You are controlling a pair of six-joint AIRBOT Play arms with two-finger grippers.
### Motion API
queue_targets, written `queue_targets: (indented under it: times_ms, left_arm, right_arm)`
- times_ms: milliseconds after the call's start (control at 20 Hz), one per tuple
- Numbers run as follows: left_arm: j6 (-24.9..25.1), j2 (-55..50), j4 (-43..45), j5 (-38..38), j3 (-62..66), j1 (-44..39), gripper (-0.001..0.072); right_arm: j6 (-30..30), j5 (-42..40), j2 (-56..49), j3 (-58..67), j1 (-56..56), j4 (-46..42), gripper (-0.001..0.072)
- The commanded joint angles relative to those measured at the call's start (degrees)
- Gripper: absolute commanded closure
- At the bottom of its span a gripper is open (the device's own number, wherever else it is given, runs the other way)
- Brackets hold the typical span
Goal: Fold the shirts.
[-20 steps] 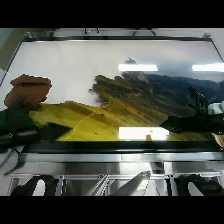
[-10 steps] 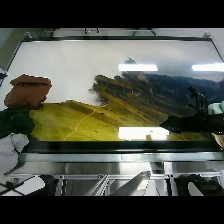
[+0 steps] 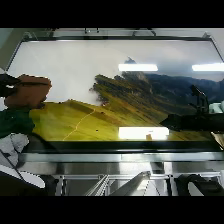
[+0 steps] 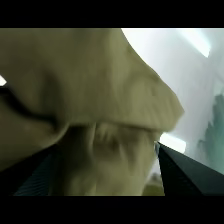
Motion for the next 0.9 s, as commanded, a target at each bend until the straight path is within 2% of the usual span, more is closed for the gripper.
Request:
queue_targets:
  times_ms: [0,300,350,500,600,650,750,850]
  left_arm:
    - [0.02,-8.37,0.0,1.92,9.01,-4.04,-0.0013]
    - [-0.02,-6.62,-0.44,8.61,8.61,-6.64,0.0005]
    - [-0.04,-6.67,-0.48,7.85,8.85,-6.64,0.0084]
    - [0.17,-6.62,-3.87,4.09,8.83,-6.64,0.07]
    - [0.44,-6.62,-8.7,1.01,8.83,-6.64,0.0687]
    - [0.61,-6.58,-14.08,-1.75,8.83,-6.64,0.0688]
    - [4.15,-5.6,-26.36,-9.25,8.83,-7.5,0.0688]
    - [5.11,-2.08,-34.58,-15.98,8.83,-10.56,0.0689]
  right_arm:
    - [0.0,-0.68,-0.15,-0.02,0.04,0.44,0.0689]
    - [0.0,-0.66,-0.15,-0.02,0.04,0.42,0.0689]
    - [0.0,-0.66,-0.15,-0.02,0.04,0.42,0.0689]
    - [0.0,-0.7,-0.15,-0.02,0.04,0.42,0.0689]
    - [0.0,-0.7,-0.17,-0.02,0.04,0.42,0.0689]
    - [0.0,-0.7,-0.15,-0.02,0.04,0.42,0.0689]
    - [0.0,-0.72,-0.17,-0.02,0.04,0.42,0.0689]
    - [0.02,-0.74,-0.17,-0.02,0.04,0.46,0.0689]
